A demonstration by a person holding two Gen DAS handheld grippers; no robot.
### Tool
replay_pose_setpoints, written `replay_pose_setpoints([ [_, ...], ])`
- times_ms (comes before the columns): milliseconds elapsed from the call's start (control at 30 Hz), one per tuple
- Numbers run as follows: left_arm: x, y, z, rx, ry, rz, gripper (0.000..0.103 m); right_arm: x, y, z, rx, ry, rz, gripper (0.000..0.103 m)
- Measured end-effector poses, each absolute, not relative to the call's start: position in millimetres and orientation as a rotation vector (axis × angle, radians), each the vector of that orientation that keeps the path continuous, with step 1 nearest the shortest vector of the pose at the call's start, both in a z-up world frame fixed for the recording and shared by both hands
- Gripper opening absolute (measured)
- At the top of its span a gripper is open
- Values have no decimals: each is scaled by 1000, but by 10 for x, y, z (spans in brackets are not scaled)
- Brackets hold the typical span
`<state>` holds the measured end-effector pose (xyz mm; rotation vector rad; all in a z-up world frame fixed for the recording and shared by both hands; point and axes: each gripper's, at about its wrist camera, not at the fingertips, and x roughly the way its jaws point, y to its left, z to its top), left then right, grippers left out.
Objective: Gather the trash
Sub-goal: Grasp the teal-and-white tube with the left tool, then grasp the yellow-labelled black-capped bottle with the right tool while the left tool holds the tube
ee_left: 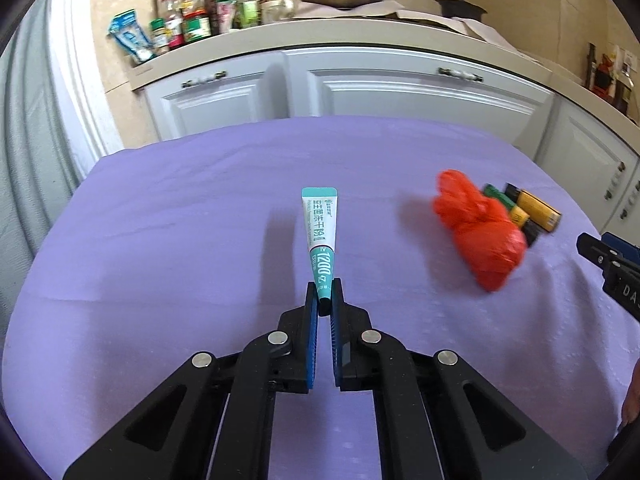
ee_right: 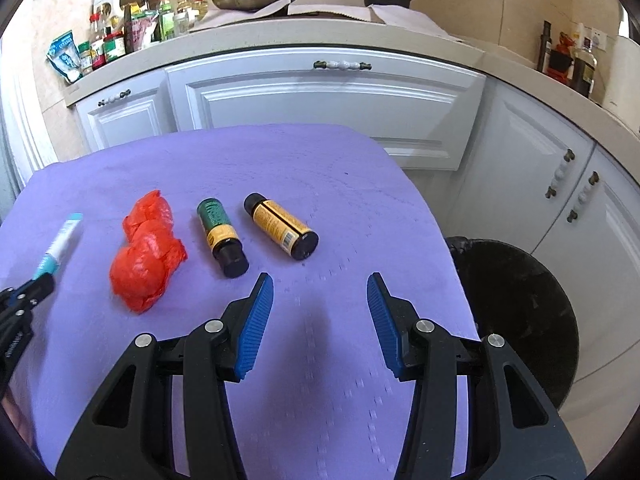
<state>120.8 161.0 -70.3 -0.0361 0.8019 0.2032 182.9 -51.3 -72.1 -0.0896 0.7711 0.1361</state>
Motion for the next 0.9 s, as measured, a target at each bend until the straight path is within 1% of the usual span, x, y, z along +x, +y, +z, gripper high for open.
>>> replay_pose_setpoints([
  [367,1339,2067,-701,-62,799,308,7,2294,-300,-781,-166,795,166,48],
  [567,1363,2154,-727,-76,805,328,7,2429,-230,-854,-194,828,196,47],
  [633,1368,2160,-730,-79,806,332,7,2436,-212,-870,-199,834,206,43],
  [667,1372,2164,-731,-81,806,332,7,2439,-203,-877,-201,838,211,38],
  [733,1378,2165,-734,-84,808,331,7,2433,-195,-881,-206,838,212,37],
  [800,1379,2172,-737,-88,810,330,7,2426,-191,-882,-207,838,217,31],
  [900,1374,2178,-737,-91,809,331,7,2389,-194,-879,-209,836,220,27],
])
